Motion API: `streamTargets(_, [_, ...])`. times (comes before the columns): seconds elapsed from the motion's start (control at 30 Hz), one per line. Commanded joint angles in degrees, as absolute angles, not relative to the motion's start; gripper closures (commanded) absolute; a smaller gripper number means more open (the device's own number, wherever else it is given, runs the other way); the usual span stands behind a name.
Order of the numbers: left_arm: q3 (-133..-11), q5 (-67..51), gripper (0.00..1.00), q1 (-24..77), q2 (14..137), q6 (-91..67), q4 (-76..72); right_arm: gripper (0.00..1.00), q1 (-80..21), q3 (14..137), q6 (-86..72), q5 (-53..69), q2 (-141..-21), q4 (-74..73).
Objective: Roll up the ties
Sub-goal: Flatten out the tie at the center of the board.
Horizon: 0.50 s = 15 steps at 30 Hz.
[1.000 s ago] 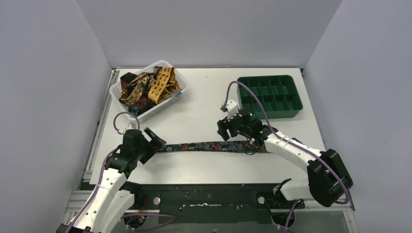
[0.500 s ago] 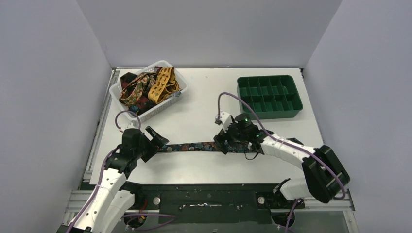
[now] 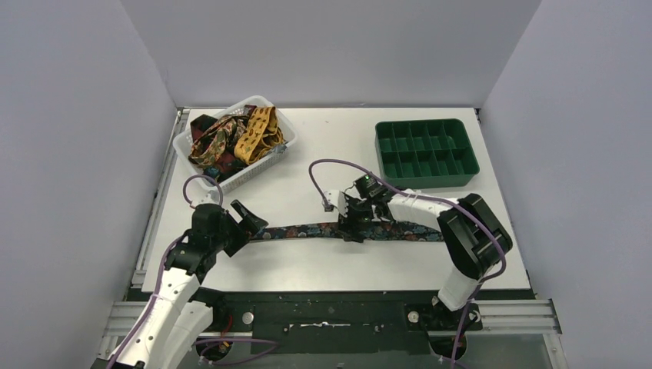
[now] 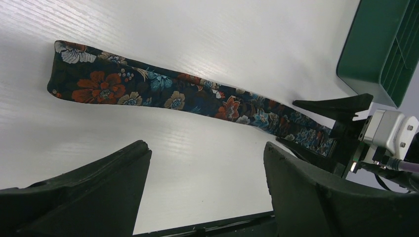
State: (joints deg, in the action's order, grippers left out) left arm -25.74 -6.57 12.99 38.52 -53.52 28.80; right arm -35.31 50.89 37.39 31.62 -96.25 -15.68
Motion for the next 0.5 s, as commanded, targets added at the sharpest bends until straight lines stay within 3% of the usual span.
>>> streamTargets(0.0, [-27.29, -7.78, 0.18, 12.49, 38.59, -52.13, 27.5, 0.37, -33.76, 54.5, 43.14, 34.92, -99.68, -20.12])
streamTargets(0.1, [-27.13, -7.8, 0.18, 12.52, 38.64, -52.12, 27.41, 0.49, -32.62, 55.03, 43.25, 36.06, -99.55, -20.26])
streamTargets(0.2, [-27.39, -7.87, 0.18, 12.43, 38.99, -51.79, 27.34, 0.55, -32.35, 56.16, 45.13, 38.06, -98.7, -23.38])
streamTargets(0.33, [-27.55, -8.12, 0.18, 12.41, 39.58, -51.62, 27.03, 0.59, -32.26, 57.83, 47.7, 42.72, -98.55, -28.3])
streamTargets(0.47, [-27.86, -8.35, 0.18, 12.44, 39.92, -51.26, 27.03, 0.55, -32.24, 59.58, 51.45, 46.22, -99.75, -34.65])
